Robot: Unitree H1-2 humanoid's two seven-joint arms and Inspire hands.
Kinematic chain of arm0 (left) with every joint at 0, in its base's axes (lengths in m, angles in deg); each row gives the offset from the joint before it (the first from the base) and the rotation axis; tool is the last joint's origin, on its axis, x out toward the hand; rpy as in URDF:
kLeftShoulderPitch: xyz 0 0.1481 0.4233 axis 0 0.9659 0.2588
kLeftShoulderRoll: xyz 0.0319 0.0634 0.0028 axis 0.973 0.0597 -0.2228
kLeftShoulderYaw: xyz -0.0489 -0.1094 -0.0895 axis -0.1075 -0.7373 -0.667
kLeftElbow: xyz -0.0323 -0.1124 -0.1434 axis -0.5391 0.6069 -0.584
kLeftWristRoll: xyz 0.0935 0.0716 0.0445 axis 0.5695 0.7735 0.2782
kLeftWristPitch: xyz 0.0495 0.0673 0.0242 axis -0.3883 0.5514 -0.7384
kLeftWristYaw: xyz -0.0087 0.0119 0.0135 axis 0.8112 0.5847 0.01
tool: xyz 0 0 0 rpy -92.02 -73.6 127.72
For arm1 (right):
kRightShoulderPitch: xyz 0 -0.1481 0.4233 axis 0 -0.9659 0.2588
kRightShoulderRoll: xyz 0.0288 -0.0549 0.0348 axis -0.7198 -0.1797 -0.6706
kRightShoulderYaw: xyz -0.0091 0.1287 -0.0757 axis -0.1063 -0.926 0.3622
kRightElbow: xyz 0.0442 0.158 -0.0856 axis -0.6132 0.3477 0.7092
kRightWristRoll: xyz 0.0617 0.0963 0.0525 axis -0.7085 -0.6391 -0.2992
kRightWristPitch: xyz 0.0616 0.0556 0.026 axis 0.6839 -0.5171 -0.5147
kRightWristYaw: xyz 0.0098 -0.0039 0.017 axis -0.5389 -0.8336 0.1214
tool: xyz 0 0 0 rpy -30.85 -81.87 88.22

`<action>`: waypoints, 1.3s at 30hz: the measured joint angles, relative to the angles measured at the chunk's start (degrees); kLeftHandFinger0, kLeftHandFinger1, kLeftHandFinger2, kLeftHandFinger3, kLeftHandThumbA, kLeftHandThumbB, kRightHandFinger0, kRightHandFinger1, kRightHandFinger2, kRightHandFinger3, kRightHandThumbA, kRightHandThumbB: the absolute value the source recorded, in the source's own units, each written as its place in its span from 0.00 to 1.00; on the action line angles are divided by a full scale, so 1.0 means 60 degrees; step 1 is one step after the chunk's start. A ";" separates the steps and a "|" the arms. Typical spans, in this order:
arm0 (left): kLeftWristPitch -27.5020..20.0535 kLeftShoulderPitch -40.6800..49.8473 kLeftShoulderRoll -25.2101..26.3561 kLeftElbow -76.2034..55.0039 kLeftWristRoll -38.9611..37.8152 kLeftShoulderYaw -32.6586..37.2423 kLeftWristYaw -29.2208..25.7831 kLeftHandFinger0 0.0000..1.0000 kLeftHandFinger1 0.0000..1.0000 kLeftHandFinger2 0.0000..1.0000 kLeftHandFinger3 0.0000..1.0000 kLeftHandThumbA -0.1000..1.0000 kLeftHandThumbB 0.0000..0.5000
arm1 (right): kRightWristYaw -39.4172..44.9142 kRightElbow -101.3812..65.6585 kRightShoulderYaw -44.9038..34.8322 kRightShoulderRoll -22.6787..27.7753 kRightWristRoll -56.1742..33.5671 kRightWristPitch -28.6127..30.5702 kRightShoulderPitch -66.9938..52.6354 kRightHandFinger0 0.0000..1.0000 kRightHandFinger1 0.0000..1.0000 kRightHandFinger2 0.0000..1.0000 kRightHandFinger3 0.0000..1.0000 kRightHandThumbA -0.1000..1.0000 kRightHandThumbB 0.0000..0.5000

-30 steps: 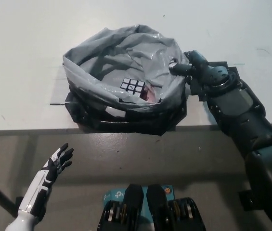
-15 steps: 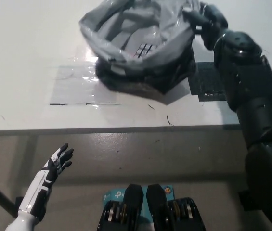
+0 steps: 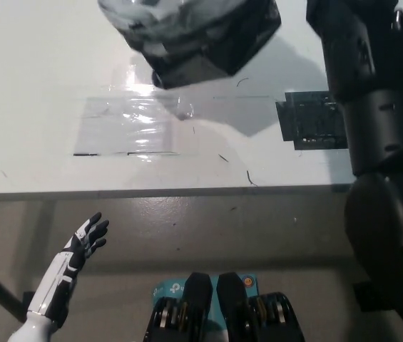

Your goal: Use the right hand to pick up a rubix's cube and place it into a plastic bag and lift the bag

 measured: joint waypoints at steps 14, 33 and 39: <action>0.0002 -0.0124 0.0006 -0.0004 0.0024 -0.0008 -0.0001 1.00 1.00 1.00 1.00 0.98 0.54 | -0.0443 -0.0419 -0.0476 0.0028 -0.0676 -0.0272 0.1830 0.00 0.32 0.74 0.89 0.06 0.28; 0.0120 -0.0210 0.0045 -0.0021 0.0017 0.0002 0.0005 1.00 1.00 1.00 1.00 0.96 0.50 | -0.0549 0.1497 0.0279 -0.0072 -0.0603 0.0442 -0.2100 0.00 0.20 0.65 0.44 0.09 0.34; 0.0183 -0.0219 0.0045 -0.0024 0.0030 0.0011 0.0005 1.00 1.00 1.00 1.00 0.97 0.48 | -0.0528 0.0019 0.0319 -0.0057 -0.0733 0.0330 -0.1063 0.00 0.20 0.62 0.51 0.07 0.32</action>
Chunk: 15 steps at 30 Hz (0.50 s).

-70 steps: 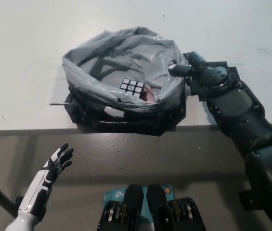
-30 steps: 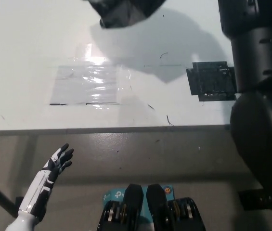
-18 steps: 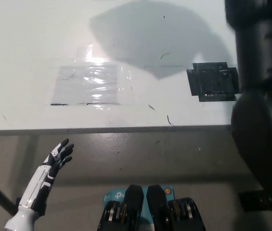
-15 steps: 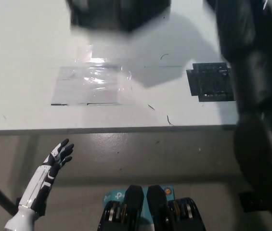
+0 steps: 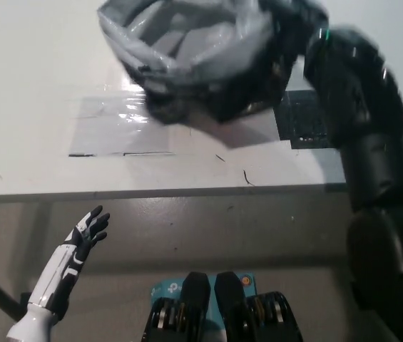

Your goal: Use the right hand to pick up a rubix's cube and place it into a plastic bag and lift the bag

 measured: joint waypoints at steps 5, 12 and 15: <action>0.0008 0.0040 0.0004 -0.0007 0.0013 0.0000 0.0000 1.00 1.00 1.00 1.00 0.97 0.49 | 0.0093 -0.0486 0.0071 0.0003 -0.0100 -0.0005 0.0740 0.00 0.14 0.57 0.52 0.05 0.35; 0.0011 0.0027 0.0034 -0.0010 0.0003 0.0001 0.0040 1.00 1.00 1.00 1.00 0.94 0.45 | 0.0126 -0.0901 0.0239 0.0050 -0.0174 -0.0232 0.0766 0.00 0.28 0.66 0.55 0.21 0.45; 0.0011 0.0018 0.0039 -0.0010 -0.0002 0.0001 0.0051 1.00 1.00 1.00 1.00 0.94 0.45 | 0.0152 -0.1020 0.0499 0.0167 -0.0129 -0.0353 0.0766 0.00 0.29 0.70 0.68 0.19 0.45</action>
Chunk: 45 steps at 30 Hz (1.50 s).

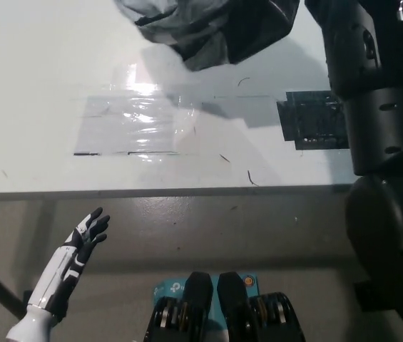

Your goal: Use the right hand to pick up a rubix's cube and place it into a plastic bag and lift the bag

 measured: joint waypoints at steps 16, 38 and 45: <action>0.0005 -0.0001 0.0023 -0.0010 0.0004 0.0004 0.0015 1.00 1.00 1.00 1.00 0.92 0.45 | 0.0044 0.0069 0.0670 0.0202 0.0140 -0.0251 -0.0657 0.31 0.65 0.97 0.95 0.39 0.49; 0.0062 -0.0011 0.0022 -0.0015 0.0000 0.0027 0.0018 1.00 1.00 1.00 1.00 0.89 0.46 | 0.3300 0.1469 0.3336 0.1325 0.0335 -0.0264 -0.1478 1.00 1.00 1.00 1.00 0.86 0.91; 0.0147 -0.0027 0.0027 -0.0030 -0.0024 0.0045 0.0028 1.00 1.00 1.00 1.00 0.89 0.45 | 0.3856 0.0015 0.4944 0.2191 0.1316 -0.0264 -0.1356 1.00 1.00 1.00 1.00 0.86 1.00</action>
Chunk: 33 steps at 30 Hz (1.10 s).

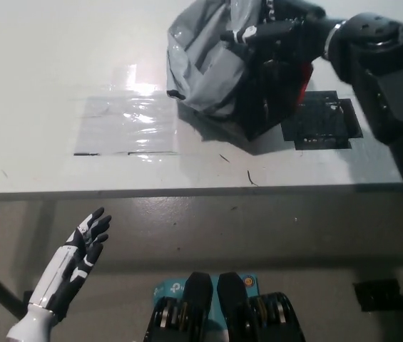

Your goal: Use the right hand to pick up a rubix's cube and place it into a plastic bag and lift the bag

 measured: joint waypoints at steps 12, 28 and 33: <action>0.0051 -0.0032 0.0004 0.0018 0.0003 0.0000 -0.0001 1.00 1.00 1.00 1.00 0.91 0.47 | 0.0469 -0.1709 0.2693 0.1512 0.2282 0.0001 0.1188 1.00 1.00 1.00 1.00 0.86 0.91; 0.0070 -0.0030 0.0005 0.0004 -0.0002 0.0000 0.0001 1.00 1.00 1.00 1.00 0.91 0.45 | 0.1752 -0.4164 0.3059 0.2911 0.5008 0.0001 0.2097 1.00 1.00 1.00 1.00 1.00 0.71; 0.0070 -0.0044 0.0004 0.0001 -0.0002 -0.0001 -0.0001 1.00 1.00 1.00 1.00 0.97 0.45 | 0.1318 -0.5740 0.1774 0.3278 0.5395 0.0010 0.1965 1.00 1.00 1.00 1.00 1.00 0.70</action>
